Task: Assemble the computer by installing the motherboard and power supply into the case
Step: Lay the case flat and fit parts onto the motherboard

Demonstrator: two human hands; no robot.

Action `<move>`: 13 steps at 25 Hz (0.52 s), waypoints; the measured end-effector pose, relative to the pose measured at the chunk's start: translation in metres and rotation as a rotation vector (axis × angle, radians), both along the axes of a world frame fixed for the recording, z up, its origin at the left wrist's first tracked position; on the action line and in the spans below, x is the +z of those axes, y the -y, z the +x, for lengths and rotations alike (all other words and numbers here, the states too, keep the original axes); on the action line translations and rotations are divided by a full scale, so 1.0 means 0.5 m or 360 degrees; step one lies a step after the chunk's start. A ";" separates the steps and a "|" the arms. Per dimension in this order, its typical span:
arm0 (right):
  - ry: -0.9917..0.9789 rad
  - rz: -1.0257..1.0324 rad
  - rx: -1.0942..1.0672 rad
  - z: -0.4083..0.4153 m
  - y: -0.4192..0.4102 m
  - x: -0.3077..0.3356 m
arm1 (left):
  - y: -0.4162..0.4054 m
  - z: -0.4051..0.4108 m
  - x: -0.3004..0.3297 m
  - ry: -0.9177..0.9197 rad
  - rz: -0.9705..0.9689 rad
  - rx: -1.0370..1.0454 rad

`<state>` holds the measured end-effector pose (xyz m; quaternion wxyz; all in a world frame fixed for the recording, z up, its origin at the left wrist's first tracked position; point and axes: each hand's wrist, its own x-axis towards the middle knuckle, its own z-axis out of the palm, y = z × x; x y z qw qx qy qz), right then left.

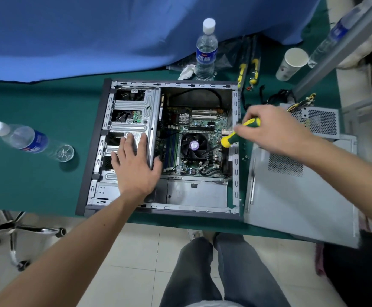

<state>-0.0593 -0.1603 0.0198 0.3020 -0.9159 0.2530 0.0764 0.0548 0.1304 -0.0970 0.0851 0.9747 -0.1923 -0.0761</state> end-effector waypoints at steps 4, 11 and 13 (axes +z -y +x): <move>-0.0044 0.1334 -0.0778 -0.077 0.047 -0.037 | 0.006 -0.003 0.004 0.0004 -0.0008 -0.0007; -0.0130 0.1723 -0.0725 -0.160 0.022 -0.156 | 0.009 0.000 0.009 0.0007 0.0009 -0.0010; -0.0126 0.1495 -0.0803 -0.179 0.017 -0.196 | 0.011 0.000 0.011 0.0020 -0.0014 -0.0015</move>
